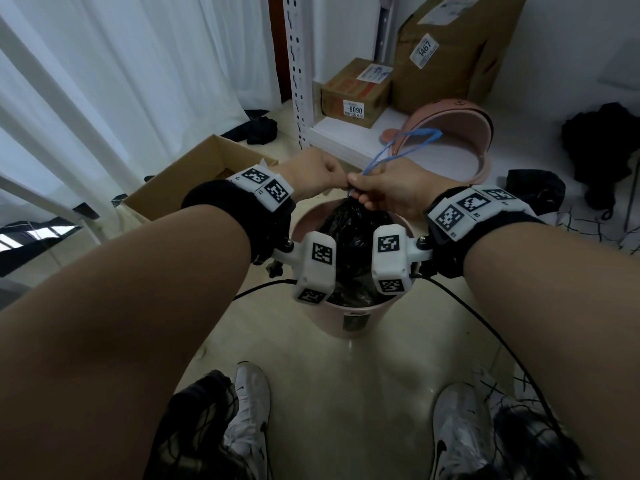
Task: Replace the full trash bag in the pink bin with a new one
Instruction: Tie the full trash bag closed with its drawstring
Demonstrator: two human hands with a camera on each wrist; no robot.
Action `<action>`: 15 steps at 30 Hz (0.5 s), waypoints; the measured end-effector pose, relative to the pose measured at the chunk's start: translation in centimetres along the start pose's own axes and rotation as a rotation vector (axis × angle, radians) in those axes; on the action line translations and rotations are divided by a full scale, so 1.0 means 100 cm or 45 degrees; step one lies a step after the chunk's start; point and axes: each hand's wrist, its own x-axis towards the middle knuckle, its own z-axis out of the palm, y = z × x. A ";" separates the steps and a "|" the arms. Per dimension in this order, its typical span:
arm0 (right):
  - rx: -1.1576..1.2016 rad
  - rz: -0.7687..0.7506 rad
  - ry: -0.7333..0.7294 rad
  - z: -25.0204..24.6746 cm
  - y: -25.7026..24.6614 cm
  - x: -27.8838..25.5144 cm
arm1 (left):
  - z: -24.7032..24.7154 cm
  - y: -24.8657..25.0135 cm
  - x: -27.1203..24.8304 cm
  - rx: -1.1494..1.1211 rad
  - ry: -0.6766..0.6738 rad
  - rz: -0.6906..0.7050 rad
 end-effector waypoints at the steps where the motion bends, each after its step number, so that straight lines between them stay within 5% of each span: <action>1: -0.003 0.008 0.018 0.000 0.000 0.001 | 0.001 -0.001 0.001 -0.019 0.026 -0.023; 6: -0.001 0.050 0.115 -0.005 0.000 0.004 | -0.002 0.000 0.000 0.061 0.108 -0.147; 10: -0.069 0.005 0.048 -0.011 0.001 0.001 | -0.003 -0.010 -0.004 -0.020 -0.187 -0.303; 15: -0.098 -0.018 -0.043 -0.015 -0.002 -0.001 | 0.010 -0.014 -0.008 -0.267 -0.201 -0.133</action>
